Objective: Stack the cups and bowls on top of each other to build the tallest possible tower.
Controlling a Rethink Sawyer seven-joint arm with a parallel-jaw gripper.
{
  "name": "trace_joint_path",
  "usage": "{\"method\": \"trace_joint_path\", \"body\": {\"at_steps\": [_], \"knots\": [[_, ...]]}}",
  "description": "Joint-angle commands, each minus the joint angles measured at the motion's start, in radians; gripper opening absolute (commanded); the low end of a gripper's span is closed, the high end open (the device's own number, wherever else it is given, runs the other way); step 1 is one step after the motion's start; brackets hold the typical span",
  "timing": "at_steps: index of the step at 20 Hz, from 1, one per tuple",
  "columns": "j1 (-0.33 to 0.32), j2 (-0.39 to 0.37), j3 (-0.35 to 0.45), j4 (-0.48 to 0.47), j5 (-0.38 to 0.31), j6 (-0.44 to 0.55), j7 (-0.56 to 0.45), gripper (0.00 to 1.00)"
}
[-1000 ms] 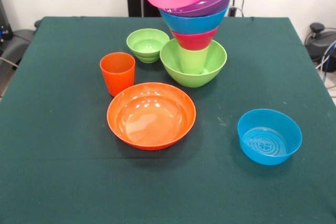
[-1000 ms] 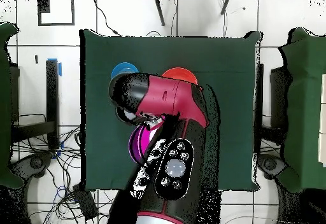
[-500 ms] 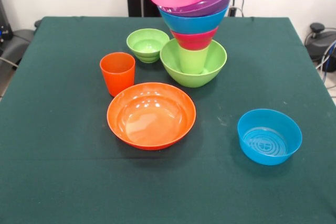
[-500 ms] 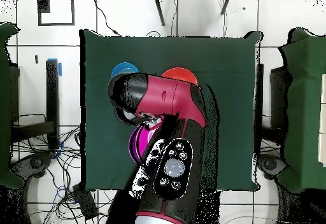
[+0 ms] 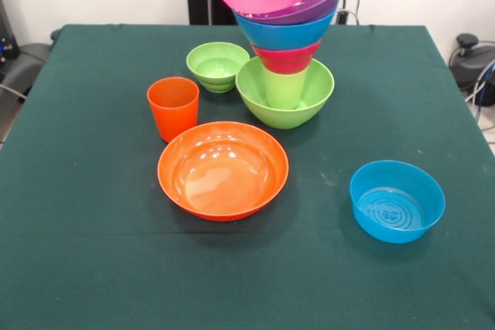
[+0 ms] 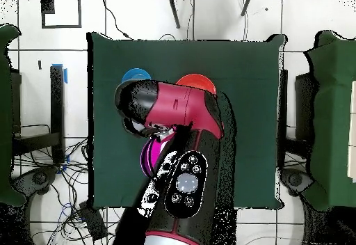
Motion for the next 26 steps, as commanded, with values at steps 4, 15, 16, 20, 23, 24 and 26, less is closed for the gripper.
{"method": "trace_joint_path", "body": {"at_steps": [4, 15, 16, 20, 23, 24, 26], "knots": [[0.025, 0.008, 0.107, 0.041, 0.026, -0.012, 0.061, 0.00], [0.049, 0.007, 0.092, 0.067, 0.029, -0.034, 0.075, 0.00], [0.049, 0.008, 0.090, 0.069, 0.026, -0.038, 0.073, 0.00], [0.050, 0.008, 0.084, 0.086, 0.019, -0.064, 0.067, 0.00], [0.052, 0.008, 0.083, 0.096, 0.017, -0.078, 0.066, 0.00], [0.054, 0.008, 0.082, 0.098, 0.017, -0.080, 0.068, 0.00], [0.058, 0.009, 0.080, 0.100, 0.014, -0.080, 0.070, 0.00]]}}
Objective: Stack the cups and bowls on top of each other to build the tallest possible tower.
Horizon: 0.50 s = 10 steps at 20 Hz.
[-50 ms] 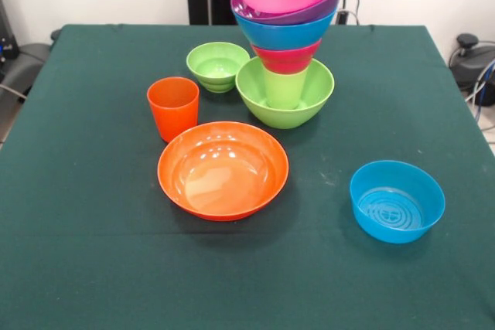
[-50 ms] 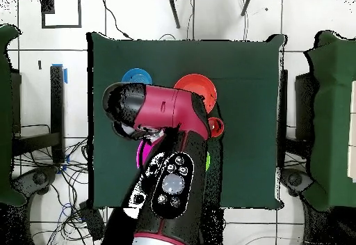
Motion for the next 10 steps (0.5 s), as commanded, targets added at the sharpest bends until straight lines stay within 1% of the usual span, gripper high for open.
{"method": "trace_joint_path", "body": {"at_steps": [1, 10], "knots": [[0.021, 0.010, 0.076, 0.083, -0.007, -0.079, 0.071, 0.00], [0.029, 0.012, 0.069, 0.096, -0.010, -0.100, 0.074, 0.00]]}}
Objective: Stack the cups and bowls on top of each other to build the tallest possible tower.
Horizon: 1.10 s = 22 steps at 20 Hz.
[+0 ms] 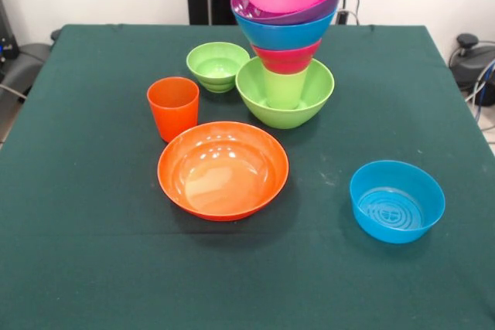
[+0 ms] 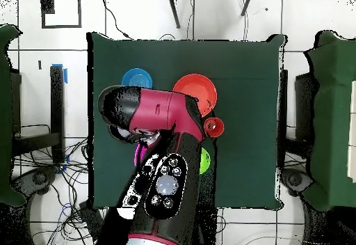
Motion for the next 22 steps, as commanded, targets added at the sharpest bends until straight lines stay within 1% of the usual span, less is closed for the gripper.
{"method": "trace_joint_path", "body": {"at_steps": [1, 2, 4, 5, 8, 13, 22], "knots": [[0.012, 0.012, 0.069, 0.081, -0.010, -0.105, 0.075, 0.00], [0.014, 0.012, 0.067, 0.082, -0.011, -0.111, 0.077, 1.00], [0.020, 0.013, 0.060, 0.079, -0.016, -0.121, 0.087, 1.00], [0.018, 0.010, 0.062, 0.086, -0.007, -0.131, 0.092, 1.00], [0.022, 0.018, 0.052, 0.076, 0.000, -0.094, 0.118, 1.00], [0.015, 0.019, 0.052, 0.067, -0.002, -0.082, 0.101, 1.00], [0.004, 0.017, 0.058, 0.078, -0.006, -0.107, 0.073, 1.00]]}}
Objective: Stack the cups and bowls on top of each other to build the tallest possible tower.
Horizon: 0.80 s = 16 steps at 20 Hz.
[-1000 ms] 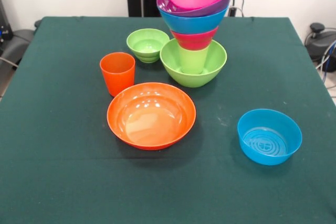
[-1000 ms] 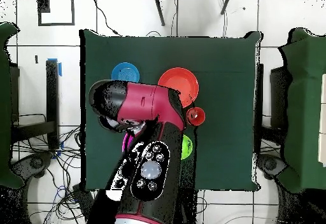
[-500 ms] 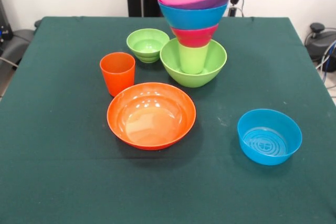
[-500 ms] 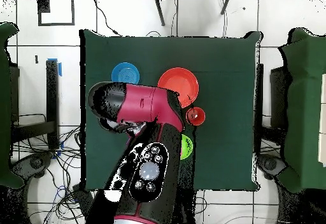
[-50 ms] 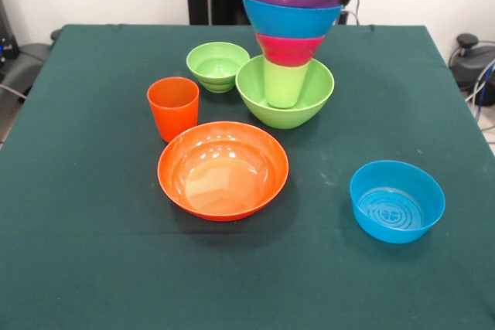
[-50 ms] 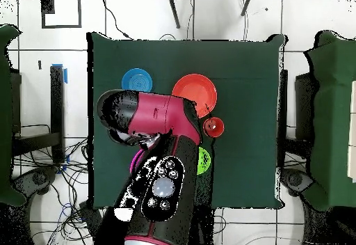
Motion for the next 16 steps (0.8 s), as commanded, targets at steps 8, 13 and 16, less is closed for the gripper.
{"method": "trace_joint_path", "body": {"at_steps": [8, 13, 16], "knots": [[-0.047, 0.039, 0.065, 0.056, -0.054, -0.191, 0.012, 1.00], [-0.076, 0.050, 0.060, 0.060, -0.085, -0.249, -0.024, 1.00], [-0.078, 0.067, 0.042, 0.042, -0.114, -0.273, -0.025, 1.00]]}}
